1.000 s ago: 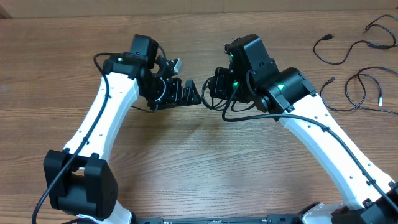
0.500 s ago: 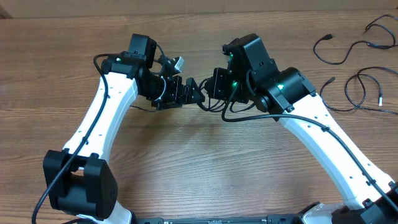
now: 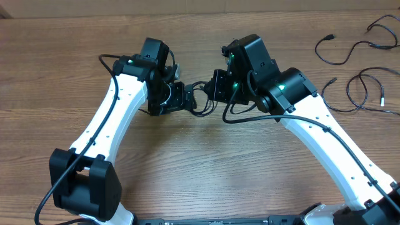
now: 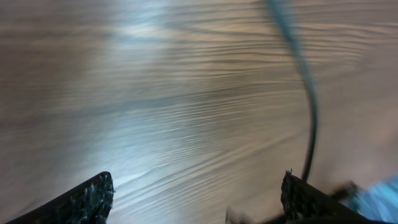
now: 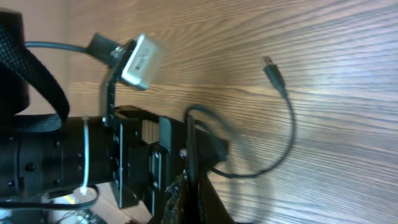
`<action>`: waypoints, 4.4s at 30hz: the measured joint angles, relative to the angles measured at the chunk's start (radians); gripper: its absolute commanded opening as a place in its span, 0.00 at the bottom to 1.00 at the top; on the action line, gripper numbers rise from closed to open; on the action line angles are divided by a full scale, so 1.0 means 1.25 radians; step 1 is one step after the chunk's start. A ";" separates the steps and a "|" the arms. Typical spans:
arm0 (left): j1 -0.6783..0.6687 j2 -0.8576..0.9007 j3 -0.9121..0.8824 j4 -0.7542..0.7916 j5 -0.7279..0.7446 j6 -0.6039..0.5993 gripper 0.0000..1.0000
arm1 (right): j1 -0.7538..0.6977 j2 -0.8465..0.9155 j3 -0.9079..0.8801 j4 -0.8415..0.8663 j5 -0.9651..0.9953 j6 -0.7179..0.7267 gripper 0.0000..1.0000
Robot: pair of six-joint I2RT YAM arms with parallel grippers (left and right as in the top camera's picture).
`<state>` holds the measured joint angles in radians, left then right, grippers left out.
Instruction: Untangle cables
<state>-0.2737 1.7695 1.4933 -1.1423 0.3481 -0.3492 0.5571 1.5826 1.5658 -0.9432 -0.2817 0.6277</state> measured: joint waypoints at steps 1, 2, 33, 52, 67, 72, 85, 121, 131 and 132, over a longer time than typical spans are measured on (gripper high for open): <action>0.000 0.005 0.000 -0.007 -0.023 -0.011 0.86 | 0.000 0.001 0.000 -0.008 0.014 0.000 0.04; 0.000 0.010 0.000 -0.014 -0.045 -0.017 0.86 | 0.000 0.001 0.000 -0.014 0.027 0.000 0.04; 0.011 -0.055 0.127 -0.136 -0.146 -0.048 0.74 | 0.000 0.001 0.000 -0.127 0.385 0.127 0.07; 0.011 -0.106 0.096 -0.166 -0.138 -0.048 0.86 | 0.000 0.001 0.000 -0.120 0.334 0.126 0.70; -0.012 0.152 0.034 -0.129 -0.062 -0.064 0.87 | 0.000 0.001 0.000 -0.119 0.320 0.125 0.72; -0.020 0.198 0.034 -0.116 -0.038 -0.088 0.82 | 0.000 0.001 0.000 -0.119 0.320 0.125 0.72; -0.049 0.247 0.032 -0.103 0.001 -0.104 0.21 | 0.000 0.001 0.000 -0.120 0.317 0.125 0.72; -0.025 0.250 0.569 -0.423 0.007 -0.060 0.04 | 0.000 0.001 0.000 -0.127 0.245 0.063 0.76; -0.011 0.250 0.569 -0.423 0.013 -0.060 0.04 | 0.000 0.001 0.000 -0.127 0.244 0.062 0.76; -0.011 0.250 0.569 -0.424 0.013 -0.060 0.04 | 0.000 0.001 0.000 -0.127 0.244 0.062 0.76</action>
<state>-0.2871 2.0819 2.2047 -1.6722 0.3649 -0.4236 0.5568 1.5833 1.5658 -1.1023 0.0231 0.7055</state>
